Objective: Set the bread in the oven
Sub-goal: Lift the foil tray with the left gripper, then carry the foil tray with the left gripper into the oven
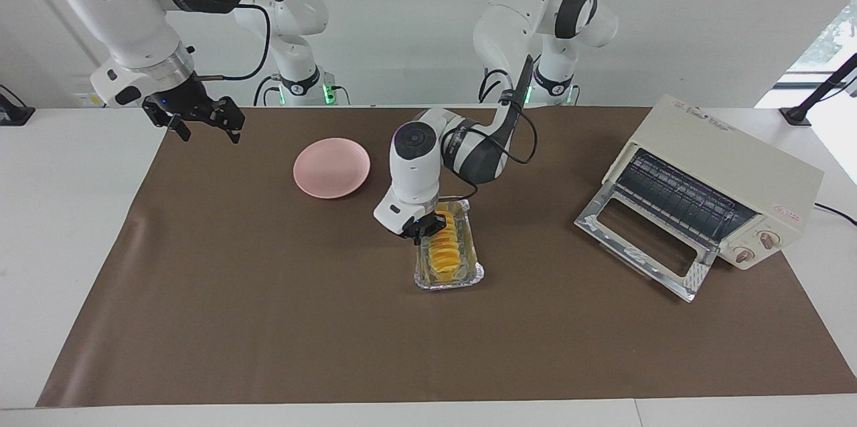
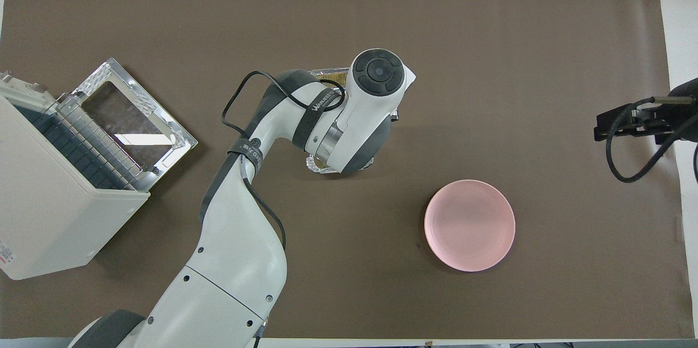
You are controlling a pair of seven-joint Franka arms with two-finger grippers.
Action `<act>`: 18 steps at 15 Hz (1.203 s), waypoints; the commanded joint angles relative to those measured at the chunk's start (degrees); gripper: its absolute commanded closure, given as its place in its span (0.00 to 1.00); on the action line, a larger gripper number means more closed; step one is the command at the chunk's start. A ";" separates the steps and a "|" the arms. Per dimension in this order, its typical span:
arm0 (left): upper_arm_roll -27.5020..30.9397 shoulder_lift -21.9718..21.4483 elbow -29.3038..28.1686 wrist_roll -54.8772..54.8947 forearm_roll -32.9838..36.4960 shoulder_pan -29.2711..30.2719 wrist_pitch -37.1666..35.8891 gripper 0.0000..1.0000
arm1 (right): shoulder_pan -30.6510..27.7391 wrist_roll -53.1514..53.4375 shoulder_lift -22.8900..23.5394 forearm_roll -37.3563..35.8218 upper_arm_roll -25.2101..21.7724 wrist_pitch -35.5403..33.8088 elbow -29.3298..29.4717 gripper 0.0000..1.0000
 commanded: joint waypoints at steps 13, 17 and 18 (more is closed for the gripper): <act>17.44 -7.05 7.97 -1.29 -5.12 12.78 -20.56 1.00 | -0.72 -1.51 -0.16 -0.74 0.55 -0.25 0.21 0.00; 20.62 -7.40 6.31 -0.24 -3.55 13.84 -22.60 1.00 | -0.72 -1.51 -0.16 -0.74 0.55 -0.25 0.21 0.00; 20.80 -8.80 3.77 2.64 -2.76 14.45 -22.25 1.00 | -0.72 -1.51 -0.16 -0.74 0.55 -0.25 0.21 0.00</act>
